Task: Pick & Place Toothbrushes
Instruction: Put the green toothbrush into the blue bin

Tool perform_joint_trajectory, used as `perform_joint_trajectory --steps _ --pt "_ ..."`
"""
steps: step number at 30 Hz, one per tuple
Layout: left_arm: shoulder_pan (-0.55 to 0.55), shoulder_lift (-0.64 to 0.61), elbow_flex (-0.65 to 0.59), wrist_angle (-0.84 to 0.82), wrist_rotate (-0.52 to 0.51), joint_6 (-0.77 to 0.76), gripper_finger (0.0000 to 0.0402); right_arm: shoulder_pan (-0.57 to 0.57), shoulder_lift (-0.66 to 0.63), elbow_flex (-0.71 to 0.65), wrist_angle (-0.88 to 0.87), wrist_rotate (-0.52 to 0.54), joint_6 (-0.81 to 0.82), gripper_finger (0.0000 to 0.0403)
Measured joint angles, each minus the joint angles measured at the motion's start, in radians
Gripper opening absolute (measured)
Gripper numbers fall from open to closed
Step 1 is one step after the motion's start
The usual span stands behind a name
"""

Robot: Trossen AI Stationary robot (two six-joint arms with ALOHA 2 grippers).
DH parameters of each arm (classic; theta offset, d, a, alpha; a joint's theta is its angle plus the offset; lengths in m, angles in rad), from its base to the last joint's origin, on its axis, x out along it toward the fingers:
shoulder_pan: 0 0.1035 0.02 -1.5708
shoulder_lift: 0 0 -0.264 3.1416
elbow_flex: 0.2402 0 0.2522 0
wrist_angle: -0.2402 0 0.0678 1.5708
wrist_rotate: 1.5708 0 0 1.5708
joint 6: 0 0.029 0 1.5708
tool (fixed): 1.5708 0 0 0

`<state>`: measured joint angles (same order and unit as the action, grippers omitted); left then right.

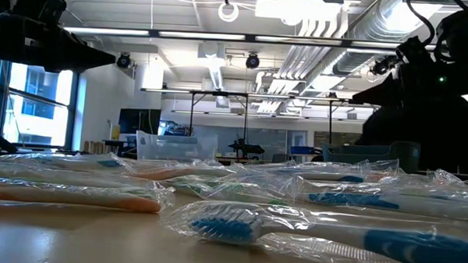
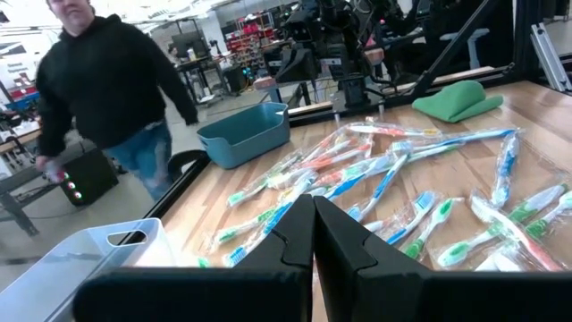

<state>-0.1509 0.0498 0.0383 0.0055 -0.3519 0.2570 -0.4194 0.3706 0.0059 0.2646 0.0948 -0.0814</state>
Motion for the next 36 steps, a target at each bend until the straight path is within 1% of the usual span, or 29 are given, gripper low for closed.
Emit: perform_joint_trajectory --steps 3,9,16,20,32,34,36 --pt "0.0 0.0 0.0 0.0 0.0 0.0 0.0 0.0 0.0 0.0 0.001 0.0 0.002 0.0002" --pt "0.0 0.0 0.0 0.0 0.0 0.0 0.0 0.0 0.0 0.0 0.013 -0.027 0.079 0.0002" --pt "0.0 0.0 -0.001 0.0 0.0 0.0 0.0 0.0 0.0 0.0 0.013 -0.023 0.079 0.0002" --pt "0.0 0.0 -0.001 0.0 0.0 0.0 0.0 0.0 0.0 0.0 0.014 -0.048 0.078 0.0002" --pt "0.0 0.0 -0.001 0.001 0.0 -0.004 0.0 0.0 0.0 0.0 0.014 -0.05 0.079 0.0003" --pt "0.0 0.0 -0.001 0.001 0.0 -0.024 0.0 0.0 0.0 0.0 0.014 -0.05 0.098 0.0003" --pt "0.0 0.0 -0.001 0.001 0.001 -0.093 0.0 0.0 0.0 0.0 0.015 -0.049 0.125 0.0003"
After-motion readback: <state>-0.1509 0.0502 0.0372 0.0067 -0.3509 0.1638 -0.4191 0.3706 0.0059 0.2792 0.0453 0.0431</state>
